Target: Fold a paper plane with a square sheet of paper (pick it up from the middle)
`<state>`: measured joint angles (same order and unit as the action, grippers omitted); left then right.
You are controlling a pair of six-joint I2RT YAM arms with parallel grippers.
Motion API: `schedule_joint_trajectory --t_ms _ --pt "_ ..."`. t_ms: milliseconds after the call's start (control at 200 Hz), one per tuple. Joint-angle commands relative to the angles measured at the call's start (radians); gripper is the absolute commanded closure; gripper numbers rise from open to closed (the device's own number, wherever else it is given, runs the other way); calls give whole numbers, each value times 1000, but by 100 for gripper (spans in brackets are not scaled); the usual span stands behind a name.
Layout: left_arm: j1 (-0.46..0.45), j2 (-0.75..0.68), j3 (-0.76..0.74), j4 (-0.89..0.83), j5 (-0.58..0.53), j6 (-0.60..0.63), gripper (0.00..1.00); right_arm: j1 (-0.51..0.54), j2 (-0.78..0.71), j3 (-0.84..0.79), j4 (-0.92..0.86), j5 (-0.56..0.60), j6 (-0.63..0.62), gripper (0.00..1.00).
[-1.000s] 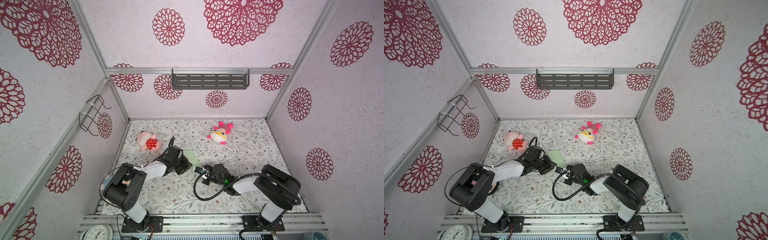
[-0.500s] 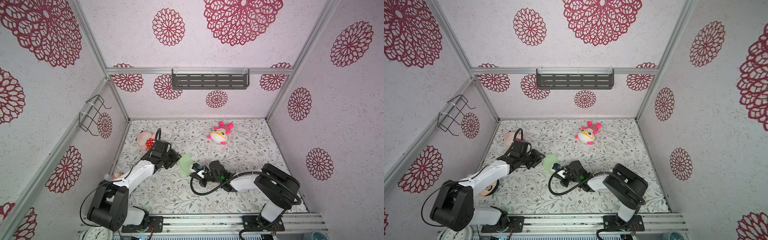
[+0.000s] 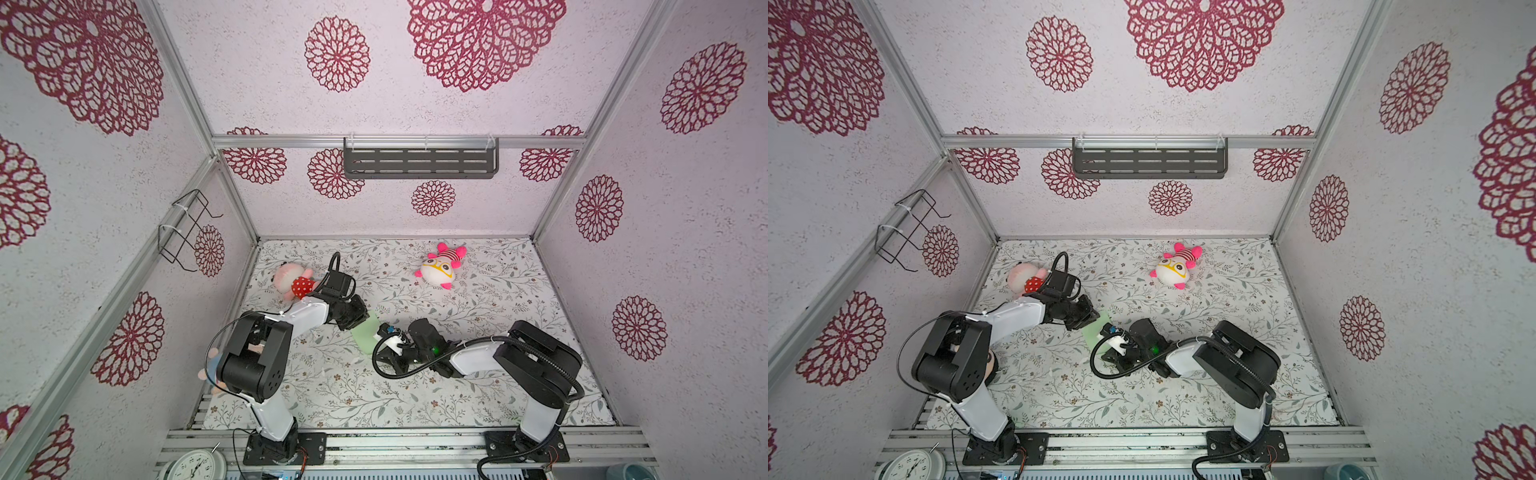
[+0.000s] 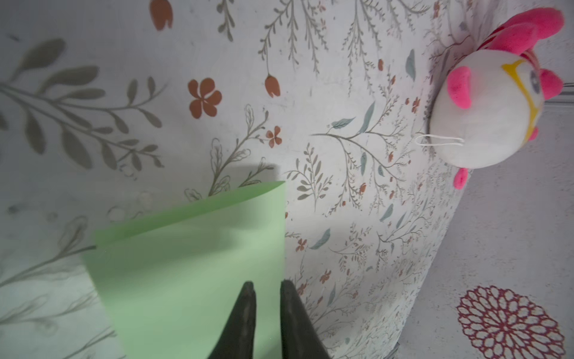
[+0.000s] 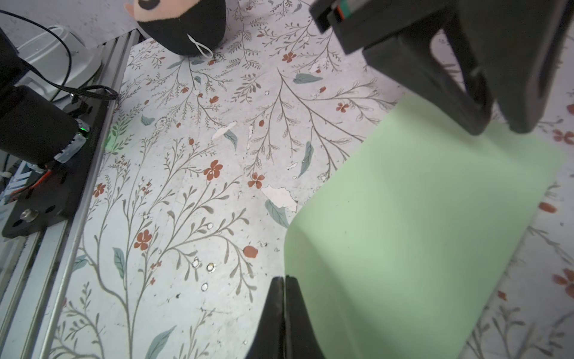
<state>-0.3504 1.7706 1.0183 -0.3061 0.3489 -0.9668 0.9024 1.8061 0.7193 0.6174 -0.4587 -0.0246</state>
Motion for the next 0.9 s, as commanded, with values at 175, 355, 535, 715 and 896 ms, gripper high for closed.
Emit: schedule_joint_trajectory --t_ms 175,355,535,715,896 --pt "-11 84 62 -106 -36 85 87 1 27 66 -55 -26 63 100" --pt "-16 128 94 -159 -51 118 90 -12 44 104 -107 -16 108 100" --pt "-23 157 124 -204 -57 155 92 -27 50 120 -129 -11 155 100" --pt "-25 176 135 -224 -53 190 97 -60 60 155 -176 -6 242 100" --pt "-25 184 147 -237 -45 224 99 -95 71 167 -173 -26 284 100"
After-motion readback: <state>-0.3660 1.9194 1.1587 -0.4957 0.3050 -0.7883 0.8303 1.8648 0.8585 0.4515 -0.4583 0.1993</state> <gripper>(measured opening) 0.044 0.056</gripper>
